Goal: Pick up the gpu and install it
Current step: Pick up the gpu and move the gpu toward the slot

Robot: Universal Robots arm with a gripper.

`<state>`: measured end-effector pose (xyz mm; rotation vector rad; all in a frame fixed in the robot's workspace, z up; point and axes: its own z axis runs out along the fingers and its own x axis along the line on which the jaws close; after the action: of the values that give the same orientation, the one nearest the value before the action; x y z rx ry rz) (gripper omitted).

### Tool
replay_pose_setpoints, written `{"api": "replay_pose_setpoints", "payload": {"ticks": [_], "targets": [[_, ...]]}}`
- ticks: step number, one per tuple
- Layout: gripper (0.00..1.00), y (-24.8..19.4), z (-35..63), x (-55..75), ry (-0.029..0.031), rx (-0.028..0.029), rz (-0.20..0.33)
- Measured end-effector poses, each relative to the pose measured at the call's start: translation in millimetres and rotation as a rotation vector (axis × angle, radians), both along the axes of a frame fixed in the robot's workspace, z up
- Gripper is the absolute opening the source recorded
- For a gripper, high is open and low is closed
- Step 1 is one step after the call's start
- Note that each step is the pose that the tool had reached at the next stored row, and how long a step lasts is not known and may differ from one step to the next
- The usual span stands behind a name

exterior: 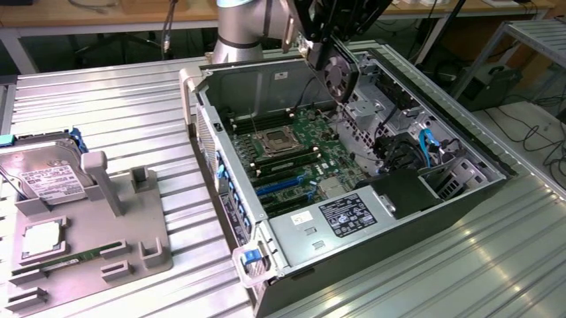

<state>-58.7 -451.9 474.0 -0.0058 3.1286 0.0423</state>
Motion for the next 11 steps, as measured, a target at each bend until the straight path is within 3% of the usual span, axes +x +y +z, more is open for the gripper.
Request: {"api": "replay_pose_setpoints", "payload": {"ticks": [11], "targets": [[0.28,0.1,-0.7,21.6,0.0000,0.0000,0.002]]}}
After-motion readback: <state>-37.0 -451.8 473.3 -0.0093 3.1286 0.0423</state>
